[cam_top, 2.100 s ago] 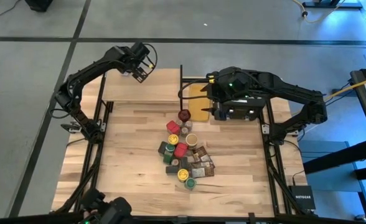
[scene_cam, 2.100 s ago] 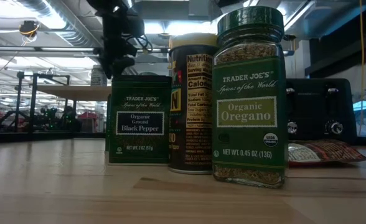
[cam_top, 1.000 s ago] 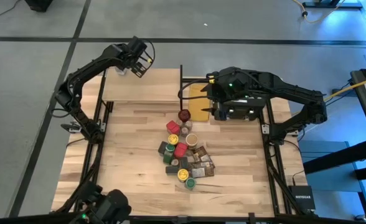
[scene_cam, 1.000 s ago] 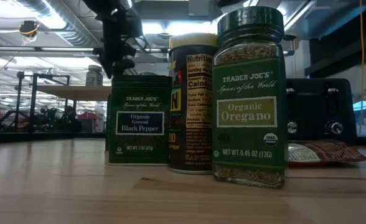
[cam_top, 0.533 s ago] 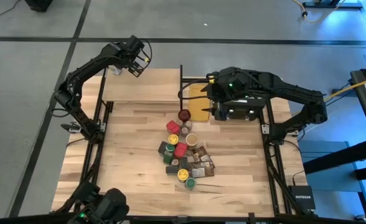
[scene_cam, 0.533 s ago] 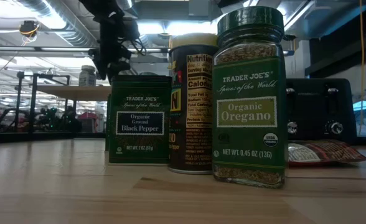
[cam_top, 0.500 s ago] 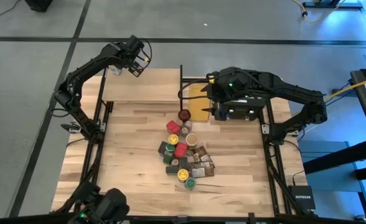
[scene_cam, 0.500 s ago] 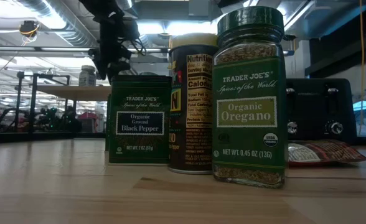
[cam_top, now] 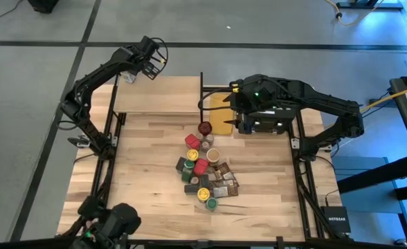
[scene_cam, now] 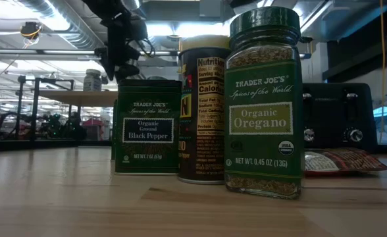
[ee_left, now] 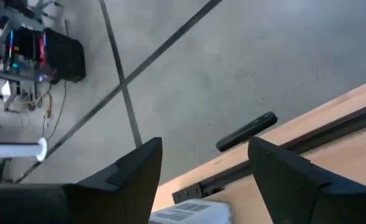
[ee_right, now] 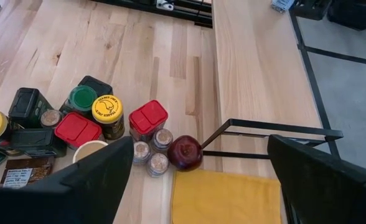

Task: Shelf spices
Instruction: Put the white seasoning bottle on the shelf

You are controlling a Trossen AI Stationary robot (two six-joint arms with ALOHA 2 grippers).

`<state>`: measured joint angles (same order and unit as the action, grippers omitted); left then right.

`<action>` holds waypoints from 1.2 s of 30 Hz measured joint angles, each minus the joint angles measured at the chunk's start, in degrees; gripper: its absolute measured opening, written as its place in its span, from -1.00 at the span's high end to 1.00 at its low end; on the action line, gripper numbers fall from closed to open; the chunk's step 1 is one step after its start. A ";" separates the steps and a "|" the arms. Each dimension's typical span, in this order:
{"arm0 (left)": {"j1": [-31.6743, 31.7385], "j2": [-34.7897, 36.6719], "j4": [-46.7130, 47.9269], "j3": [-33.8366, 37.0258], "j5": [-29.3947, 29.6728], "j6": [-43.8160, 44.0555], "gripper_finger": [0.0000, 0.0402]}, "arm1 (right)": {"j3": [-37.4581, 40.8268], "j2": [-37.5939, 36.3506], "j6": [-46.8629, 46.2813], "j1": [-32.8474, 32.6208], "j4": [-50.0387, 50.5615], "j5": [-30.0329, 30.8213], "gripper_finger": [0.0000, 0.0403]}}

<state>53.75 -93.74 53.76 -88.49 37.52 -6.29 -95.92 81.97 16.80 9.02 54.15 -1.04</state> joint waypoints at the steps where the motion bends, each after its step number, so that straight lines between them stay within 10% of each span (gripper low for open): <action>1: 0.63 -0.06 0.37 0.00 -0.37 0.17 -0.16 | 0.00 0.00 0.00 0.00 0.01 0.00 -0.87; 36: -5.45 0.12 12.45 -2.36 -9.06 -0.17 -0.16 | 0.00 0.00 0.00 0.02 -0.11 0.01 -0.87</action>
<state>48.30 -93.62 66.21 -90.85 28.45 -6.45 -95.92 81.97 16.80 9.04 54.04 -1.04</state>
